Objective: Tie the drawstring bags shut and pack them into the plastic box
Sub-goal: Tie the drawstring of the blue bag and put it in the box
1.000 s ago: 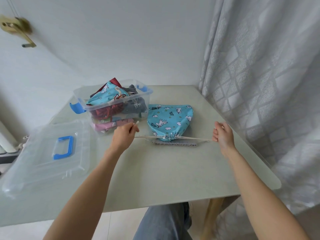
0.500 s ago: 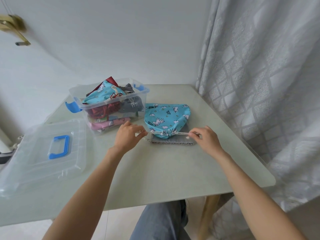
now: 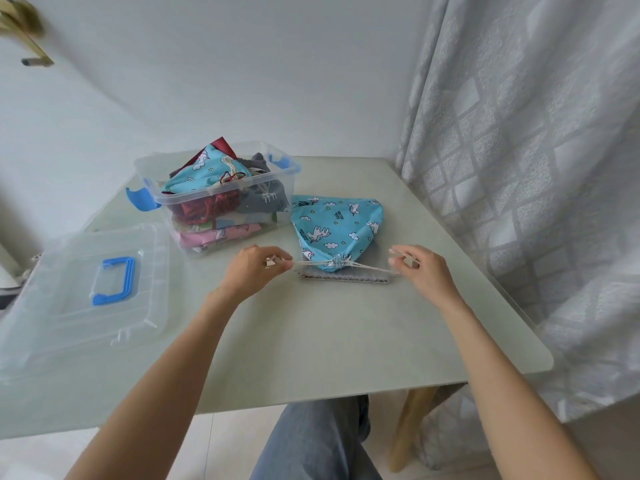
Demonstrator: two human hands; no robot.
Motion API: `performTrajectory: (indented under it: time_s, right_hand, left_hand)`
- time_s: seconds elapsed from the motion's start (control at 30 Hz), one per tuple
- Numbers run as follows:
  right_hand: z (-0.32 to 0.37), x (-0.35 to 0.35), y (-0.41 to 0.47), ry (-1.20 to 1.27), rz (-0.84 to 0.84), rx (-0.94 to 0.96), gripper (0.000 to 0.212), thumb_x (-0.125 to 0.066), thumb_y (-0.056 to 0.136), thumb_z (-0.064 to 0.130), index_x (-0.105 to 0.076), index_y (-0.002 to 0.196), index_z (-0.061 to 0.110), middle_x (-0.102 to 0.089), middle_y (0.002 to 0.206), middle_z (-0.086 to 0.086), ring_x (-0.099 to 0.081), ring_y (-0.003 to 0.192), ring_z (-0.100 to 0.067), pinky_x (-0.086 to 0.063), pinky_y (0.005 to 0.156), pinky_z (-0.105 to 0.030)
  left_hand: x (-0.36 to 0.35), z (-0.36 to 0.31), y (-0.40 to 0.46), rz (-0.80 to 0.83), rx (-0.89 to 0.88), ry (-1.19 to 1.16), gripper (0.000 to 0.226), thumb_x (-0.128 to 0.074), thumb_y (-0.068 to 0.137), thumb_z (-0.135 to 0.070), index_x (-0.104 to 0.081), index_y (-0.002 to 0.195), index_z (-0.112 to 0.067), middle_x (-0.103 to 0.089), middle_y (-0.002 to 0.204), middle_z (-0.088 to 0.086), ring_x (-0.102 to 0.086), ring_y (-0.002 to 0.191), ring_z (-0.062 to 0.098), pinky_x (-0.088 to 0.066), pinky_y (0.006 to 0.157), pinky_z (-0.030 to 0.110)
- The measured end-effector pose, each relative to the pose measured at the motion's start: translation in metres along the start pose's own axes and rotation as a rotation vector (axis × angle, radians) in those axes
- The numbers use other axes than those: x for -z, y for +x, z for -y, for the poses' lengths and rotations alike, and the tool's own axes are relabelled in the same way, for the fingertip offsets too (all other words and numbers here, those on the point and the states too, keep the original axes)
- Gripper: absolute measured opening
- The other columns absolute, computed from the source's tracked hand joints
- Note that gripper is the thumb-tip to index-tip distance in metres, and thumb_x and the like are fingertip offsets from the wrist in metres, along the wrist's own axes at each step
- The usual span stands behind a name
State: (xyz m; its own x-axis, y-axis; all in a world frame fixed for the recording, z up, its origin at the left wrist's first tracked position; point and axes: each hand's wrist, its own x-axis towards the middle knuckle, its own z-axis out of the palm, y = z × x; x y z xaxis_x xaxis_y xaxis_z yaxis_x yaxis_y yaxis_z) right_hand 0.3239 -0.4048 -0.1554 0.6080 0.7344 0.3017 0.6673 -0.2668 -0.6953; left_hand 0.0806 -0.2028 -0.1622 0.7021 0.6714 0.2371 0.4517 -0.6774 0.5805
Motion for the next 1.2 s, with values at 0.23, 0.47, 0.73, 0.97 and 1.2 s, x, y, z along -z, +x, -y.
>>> performTrajectory:
  time_s: [0.23,0.47,0.73,0.97,1.2]
  right_hand:
    - [0.054,-0.007,0.023,0.133,0.098,0.110,0.025,-0.045,0.096,0.008,-0.063,0.110,0.017,-0.066,0.087,0.006,-0.052,0.059,0.001,-0.040,0.064,-0.010]
    - [0.082,-0.053,0.035,0.015,0.207,0.243,0.005,-0.060,0.089,0.010,-0.058,0.088,0.014,-0.064,0.080,0.010,-0.055,0.063,0.009,-0.039,0.063,-0.010]
    - [0.090,-0.084,0.031,-0.073,0.266,0.316,0.007,-0.062,0.086,0.011,-0.068,0.090,0.013,-0.071,0.089,0.004,-0.064,0.081,-0.012,-0.053,0.076,-0.032]
    - [0.113,-0.094,0.034,0.013,0.299,0.305,0.007,-0.061,0.089,0.018,-0.066,0.090,0.014,-0.067,0.082,0.003,-0.051,0.062,-0.005,-0.043,0.067,-0.025]
    - [0.135,-0.095,0.035,0.288,0.397,0.217,0.016,-0.076,0.076,0.028,-0.071,0.091,0.025,-0.066,0.075,0.015,-0.055,0.066,-0.011,-0.044,0.065,-0.017]
  left_hand:
    - [0.025,-0.018,0.007,0.053,0.142,-0.549,0.035,-0.041,0.094,-0.008,-0.051,0.125,-0.021,-0.054,0.092,-0.001,-0.047,0.080,0.013,-0.038,0.074,0.024]
    - [0.040,-0.005,0.016,0.034,0.148,-0.474,0.043,-0.043,0.084,0.008,-0.055,0.116,-0.018,-0.056,0.097,-0.002,-0.051,0.086,0.011,-0.043,0.075,0.021]
    - [0.032,0.037,-0.011,-0.133,0.126,-0.033,0.028,-0.063,0.082,0.005,-0.067,0.106,-0.007,-0.069,0.100,0.007,-0.060,0.076,0.012,-0.051,0.079,0.026]
    - [0.060,0.008,-0.005,-0.245,0.110,-0.338,0.023,-0.072,0.077,-0.006,-0.067,0.099,-0.013,-0.068,0.092,-0.002,-0.063,0.073,0.003,-0.049,0.068,0.006]
    - [0.071,-0.043,0.022,-0.328,0.023,-0.611,0.022,-0.073,0.078,-0.009,-0.066,0.098,-0.015,-0.071,0.096,0.002,-0.069,0.086,0.015,-0.057,0.074,0.025]
